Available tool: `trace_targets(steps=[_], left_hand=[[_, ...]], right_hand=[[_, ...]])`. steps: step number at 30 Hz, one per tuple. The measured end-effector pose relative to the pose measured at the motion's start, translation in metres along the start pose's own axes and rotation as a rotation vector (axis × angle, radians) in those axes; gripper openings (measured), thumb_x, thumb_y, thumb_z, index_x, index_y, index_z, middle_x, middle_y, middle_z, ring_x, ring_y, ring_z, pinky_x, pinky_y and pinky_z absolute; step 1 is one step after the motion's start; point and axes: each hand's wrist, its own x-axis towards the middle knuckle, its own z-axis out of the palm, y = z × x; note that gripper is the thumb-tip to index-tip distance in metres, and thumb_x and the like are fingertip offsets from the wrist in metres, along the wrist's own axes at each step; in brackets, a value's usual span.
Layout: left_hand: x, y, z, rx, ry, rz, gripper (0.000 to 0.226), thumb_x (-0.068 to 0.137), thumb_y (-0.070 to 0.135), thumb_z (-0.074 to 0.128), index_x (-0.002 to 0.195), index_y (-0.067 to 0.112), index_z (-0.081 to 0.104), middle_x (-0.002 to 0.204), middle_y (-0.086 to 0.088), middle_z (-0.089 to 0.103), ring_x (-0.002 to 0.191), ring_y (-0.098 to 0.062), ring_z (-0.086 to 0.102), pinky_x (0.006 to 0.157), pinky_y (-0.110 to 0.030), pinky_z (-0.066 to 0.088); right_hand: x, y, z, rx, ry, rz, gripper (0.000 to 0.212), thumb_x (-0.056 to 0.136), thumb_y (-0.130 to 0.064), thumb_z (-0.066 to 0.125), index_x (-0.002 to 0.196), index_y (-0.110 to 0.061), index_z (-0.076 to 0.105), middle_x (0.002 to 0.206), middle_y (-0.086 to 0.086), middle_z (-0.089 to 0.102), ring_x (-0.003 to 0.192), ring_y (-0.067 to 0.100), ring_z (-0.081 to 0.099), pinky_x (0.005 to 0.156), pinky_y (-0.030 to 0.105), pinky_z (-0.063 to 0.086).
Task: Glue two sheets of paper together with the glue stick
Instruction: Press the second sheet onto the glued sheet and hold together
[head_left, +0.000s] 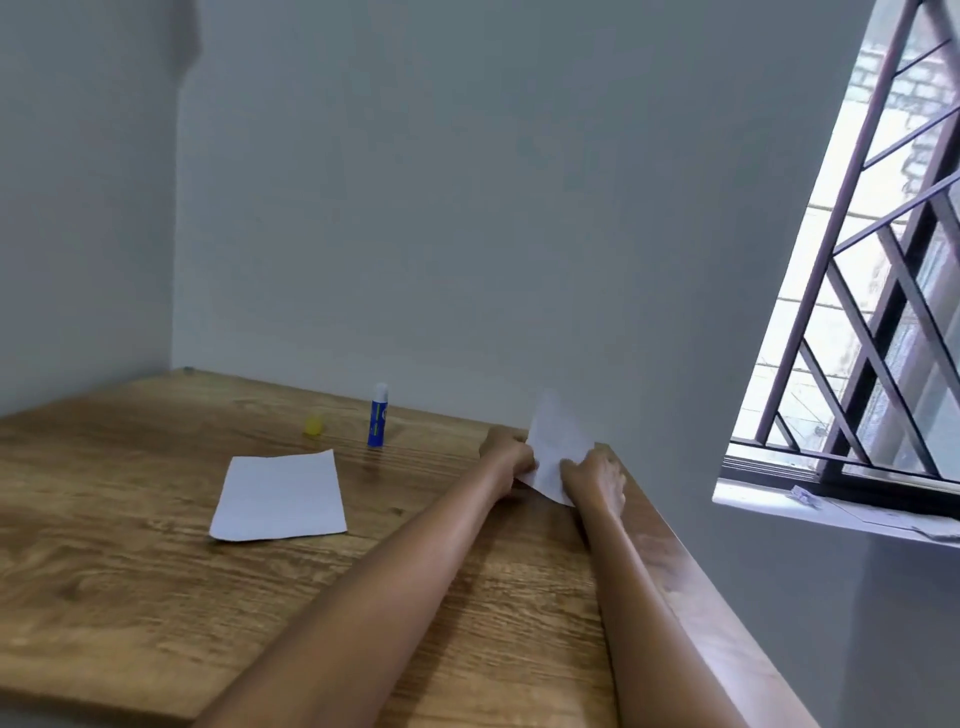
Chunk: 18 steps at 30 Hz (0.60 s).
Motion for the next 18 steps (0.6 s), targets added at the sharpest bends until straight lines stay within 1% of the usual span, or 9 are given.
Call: trace_targets(steps=[2, 3, 5, 6, 8, 10, 13, 16, 18], left_hand=[[-0.008, 0.002, -0.017, -0.047, -0.023, 0.041, 0.031, 0.083, -0.011, 0.056, 0.112, 0.0, 0.063, 0.114, -0.02, 0.066, 0.099, -0.028, 0.064, 0.08, -0.038, 0.056], [-0.012, 0.003, -0.028, -0.073, -0.033, 0.063, 0.032, 0.084, -0.01, 0.058, 0.115, -0.002, 0.061, 0.115, -0.02, 0.065, 0.097, -0.027, 0.062, 0.073, -0.036, 0.055], [-0.027, 0.004, -0.053, -0.102, -0.049, 0.074, 0.033, 0.084, -0.009, 0.059, 0.117, -0.004, 0.059, 0.115, -0.02, 0.064, 0.093, -0.025, 0.06, 0.066, -0.03, 0.053], [-0.034, 0.003, -0.065, -0.109, -0.059, 0.063, 0.033, 0.085, -0.008, 0.059, 0.118, -0.003, 0.059, 0.113, -0.019, 0.064, 0.093, -0.025, 0.059, 0.065, -0.029, 0.052], [-0.047, -0.002, -0.093, -0.11, -0.073, 0.056, 0.032, 0.085, -0.006, 0.06, 0.117, -0.001, 0.058, 0.105, -0.014, 0.065, 0.086, -0.022, 0.061, 0.063, -0.028, 0.053], [-0.059, -0.01, -0.123, -0.107, -0.068, 0.069, 0.026, 0.084, -0.002, 0.064, 0.11, -0.001, 0.06, 0.092, -0.009, 0.065, 0.069, -0.017, 0.064, 0.058, -0.027, 0.057], [-0.078, -0.021, -0.16, -0.074, -0.002, 0.128, 0.025, 0.08, 0.001, 0.07, 0.102, -0.003, 0.059, 0.087, -0.012, 0.063, 0.044, -0.014, 0.065, 0.045, -0.022, 0.056], [-0.093, -0.029, -0.187, -0.002, 0.055, 0.202, 0.032, 0.079, 0.003, 0.073, 0.105, -0.008, 0.059, 0.088, -0.018, 0.064, 0.041, -0.014, 0.065, 0.039, -0.021, 0.052], [-0.103, -0.032, -0.202, 0.035, 0.085, 0.241, 0.027, 0.078, 0.007, 0.075, 0.097, -0.008, 0.062, 0.077, -0.016, 0.065, 0.04, -0.014, 0.064, 0.039, -0.021, 0.051]], right_hand=[[0.0, 0.0, 0.0, 0.221, -0.01, 0.039, 0.037, 0.092, -0.026, 0.05, 0.119, -0.001, 0.056, 0.125, 0.02, 0.056, 0.116, 0.036, 0.052, 0.095, 0.043, 0.047], [-0.003, -0.002, 0.0, 0.339, -0.015, 0.066, 0.032, 0.091, -0.027, 0.052, 0.109, -0.001, 0.06, 0.114, 0.018, 0.062, 0.104, 0.033, 0.058, 0.084, 0.04, 0.051], [-0.014, -0.009, -0.003, 0.539, -0.064, 0.073, 0.02, 0.092, -0.023, 0.055, 0.089, -0.005, 0.063, 0.092, 0.012, 0.065, 0.079, 0.025, 0.06, 0.058, 0.03, 0.048], [-0.019, -0.011, -0.004, 0.596, -0.098, 0.033, 0.017, 0.092, -0.02, 0.057, 0.083, -0.007, 0.063, 0.083, 0.009, 0.063, 0.071, 0.02, 0.057, 0.052, 0.025, 0.043], [-0.037, -0.018, -0.007, 0.643, -0.178, -0.08, 0.015, 0.091, -0.014, 0.06, 0.081, -0.004, 0.067, 0.072, 0.006, 0.061, 0.063, 0.016, 0.054, 0.053, 0.022, 0.042], [-0.058, -0.026, -0.011, 0.635, -0.212, -0.166, 0.018, 0.089, -0.013, 0.064, 0.078, 0.0, 0.067, 0.067, 0.007, 0.059, 0.059, 0.014, 0.053, 0.053, 0.018, 0.043], [-0.087, -0.037, -0.01, 0.627, -0.275, -0.214, 0.021, 0.088, -0.014, 0.065, 0.069, -0.007, 0.064, 0.064, 0.004, 0.058, 0.056, 0.011, 0.053, 0.051, 0.012, 0.045], [-0.111, -0.053, -0.001, 0.65, -0.323, -0.223, 0.016, 0.088, -0.014, 0.065, 0.074, -0.006, 0.065, 0.066, 0.004, 0.058, 0.058, 0.011, 0.053, 0.056, 0.013, 0.048], [-0.124, -0.067, 0.002, 0.669, -0.327, -0.222, 0.016, 0.088, -0.015, 0.065, 0.075, -0.005, 0.065, 0.066, 0.003, 0.057, 0.058, 0.011, 0.052, 0.061, 0.018, 0.048]])
